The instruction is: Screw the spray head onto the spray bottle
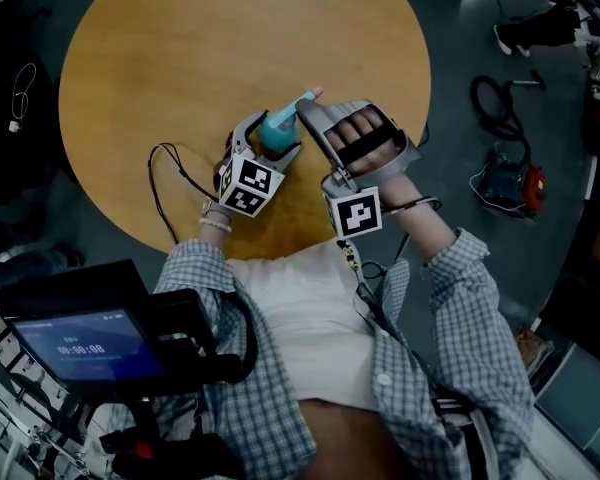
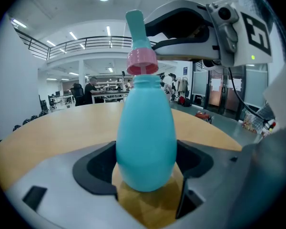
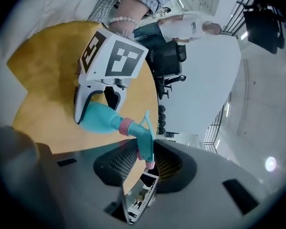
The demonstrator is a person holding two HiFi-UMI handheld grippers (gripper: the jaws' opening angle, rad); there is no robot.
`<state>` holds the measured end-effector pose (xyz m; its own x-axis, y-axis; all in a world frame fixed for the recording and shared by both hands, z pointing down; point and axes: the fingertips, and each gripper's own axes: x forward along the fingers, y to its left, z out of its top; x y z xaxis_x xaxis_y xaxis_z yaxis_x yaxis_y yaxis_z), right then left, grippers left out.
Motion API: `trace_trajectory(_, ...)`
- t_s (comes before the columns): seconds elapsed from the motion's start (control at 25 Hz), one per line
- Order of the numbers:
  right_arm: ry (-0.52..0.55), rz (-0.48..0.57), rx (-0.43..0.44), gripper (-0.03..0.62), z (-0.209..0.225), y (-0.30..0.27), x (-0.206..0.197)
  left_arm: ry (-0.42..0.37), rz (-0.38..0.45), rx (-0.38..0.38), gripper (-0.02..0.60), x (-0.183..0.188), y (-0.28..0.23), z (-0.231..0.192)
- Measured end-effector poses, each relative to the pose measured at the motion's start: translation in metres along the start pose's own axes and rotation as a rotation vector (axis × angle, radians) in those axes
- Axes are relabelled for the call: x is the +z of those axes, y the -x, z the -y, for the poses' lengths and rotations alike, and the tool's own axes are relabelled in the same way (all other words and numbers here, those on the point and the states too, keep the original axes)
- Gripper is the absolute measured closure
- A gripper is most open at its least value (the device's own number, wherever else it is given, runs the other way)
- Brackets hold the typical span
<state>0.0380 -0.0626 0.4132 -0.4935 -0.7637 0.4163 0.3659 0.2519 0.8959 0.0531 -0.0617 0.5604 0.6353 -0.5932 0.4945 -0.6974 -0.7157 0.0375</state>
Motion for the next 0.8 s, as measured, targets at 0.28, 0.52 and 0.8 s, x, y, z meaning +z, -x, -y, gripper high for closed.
trace_trajectory(0.28,0.039,-0.009,-0.003,0.491,-0.012,-0.001,0.004,0.002,0.004,-0.001,0.187,0.001,-0.001,0.000)
trace_trajectory(0.52,0.098,0.001,-0.015,0.491,-0.012,0.002,0.006,0.003,0.005,-0.002,0.187,0.002,-0.001,0.000)
trace_trajectory(0.8,0.092,0.028,0.036,0.491,-0.014,0.002,0.002,0.009,0.007,-0.004,0.187,0.002,-0.002,0.000)
